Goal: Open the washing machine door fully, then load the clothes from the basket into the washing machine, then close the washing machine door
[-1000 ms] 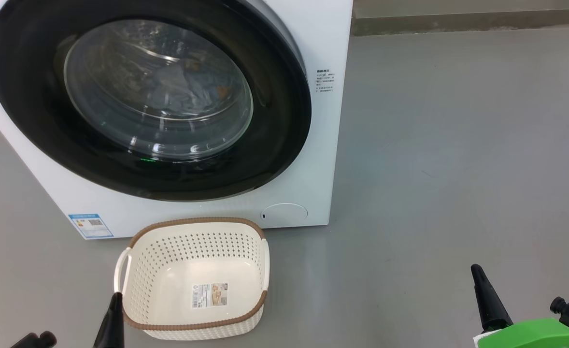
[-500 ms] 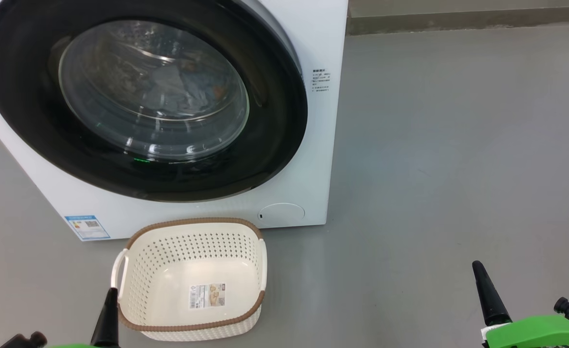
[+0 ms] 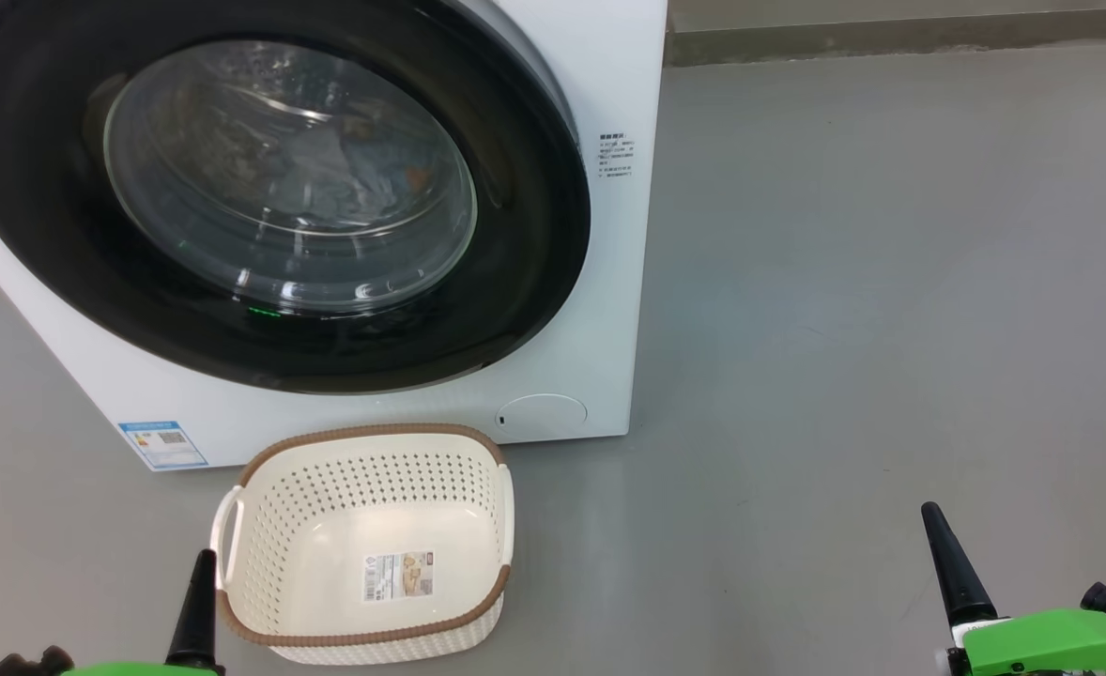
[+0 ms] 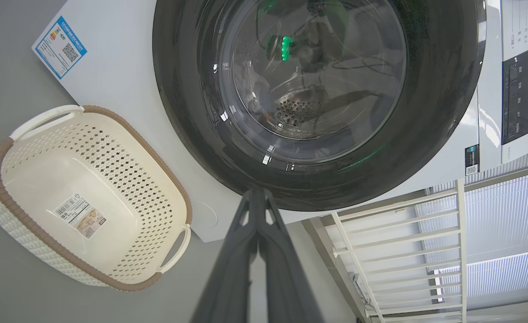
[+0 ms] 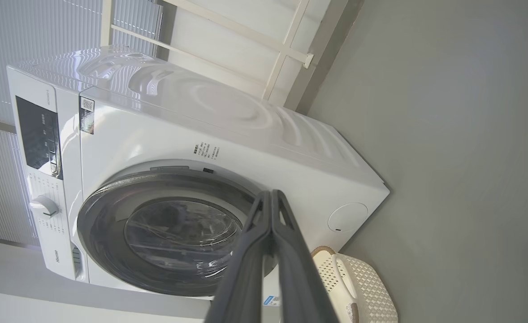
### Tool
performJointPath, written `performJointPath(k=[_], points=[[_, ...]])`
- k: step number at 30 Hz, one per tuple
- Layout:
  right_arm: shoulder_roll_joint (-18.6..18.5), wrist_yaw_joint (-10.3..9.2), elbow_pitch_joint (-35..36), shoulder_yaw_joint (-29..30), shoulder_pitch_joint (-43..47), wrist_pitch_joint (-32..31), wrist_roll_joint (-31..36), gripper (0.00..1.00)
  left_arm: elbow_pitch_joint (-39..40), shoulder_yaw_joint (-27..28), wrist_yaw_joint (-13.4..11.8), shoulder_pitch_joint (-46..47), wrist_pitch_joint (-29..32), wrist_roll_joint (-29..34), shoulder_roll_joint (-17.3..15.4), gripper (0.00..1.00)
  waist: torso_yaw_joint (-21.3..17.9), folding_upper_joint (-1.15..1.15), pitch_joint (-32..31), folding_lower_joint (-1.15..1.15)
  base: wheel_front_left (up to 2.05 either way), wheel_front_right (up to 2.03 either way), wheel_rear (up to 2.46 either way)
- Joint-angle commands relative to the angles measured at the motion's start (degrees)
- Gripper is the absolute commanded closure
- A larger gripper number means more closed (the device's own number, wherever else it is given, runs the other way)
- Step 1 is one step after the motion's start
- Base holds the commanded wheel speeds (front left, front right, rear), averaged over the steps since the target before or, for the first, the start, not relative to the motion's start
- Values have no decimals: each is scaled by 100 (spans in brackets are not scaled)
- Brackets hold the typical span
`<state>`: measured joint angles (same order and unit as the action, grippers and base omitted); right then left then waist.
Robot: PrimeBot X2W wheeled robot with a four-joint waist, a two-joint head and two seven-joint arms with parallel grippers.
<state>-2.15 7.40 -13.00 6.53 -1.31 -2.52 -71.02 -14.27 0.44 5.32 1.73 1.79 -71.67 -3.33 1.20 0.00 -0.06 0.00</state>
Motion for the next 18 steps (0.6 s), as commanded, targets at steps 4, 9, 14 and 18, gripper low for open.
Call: performJointPath(k=[4, 9, 14, 18], points=[[-62, 8, 94, -60, -290, -79, -378, 100, 94, 243, 102, 276, 82, -362, -41, 100, -17, 0, 4, 0, 0, 0, 0], [-64, 9, 57, -49, -327, -139, -707, 100, 80, 313, 123, 309, 157, -681, -25, 100, -37, 0, 8, 0, 0, 0, 0], [-65, 9, 27, -40, -357, -187, -971, 100, 69, 370, 141, 335, 216, -937, -12, 100, -52, 0, 11, 0, 0, 0, 0], [-67, 9, -2, -31, -387, -235, -1233, 100, 57, 426, 158, 360, 276, -1190, 2, 100, -68, 0, 14, 0, 0, 0, 0]])
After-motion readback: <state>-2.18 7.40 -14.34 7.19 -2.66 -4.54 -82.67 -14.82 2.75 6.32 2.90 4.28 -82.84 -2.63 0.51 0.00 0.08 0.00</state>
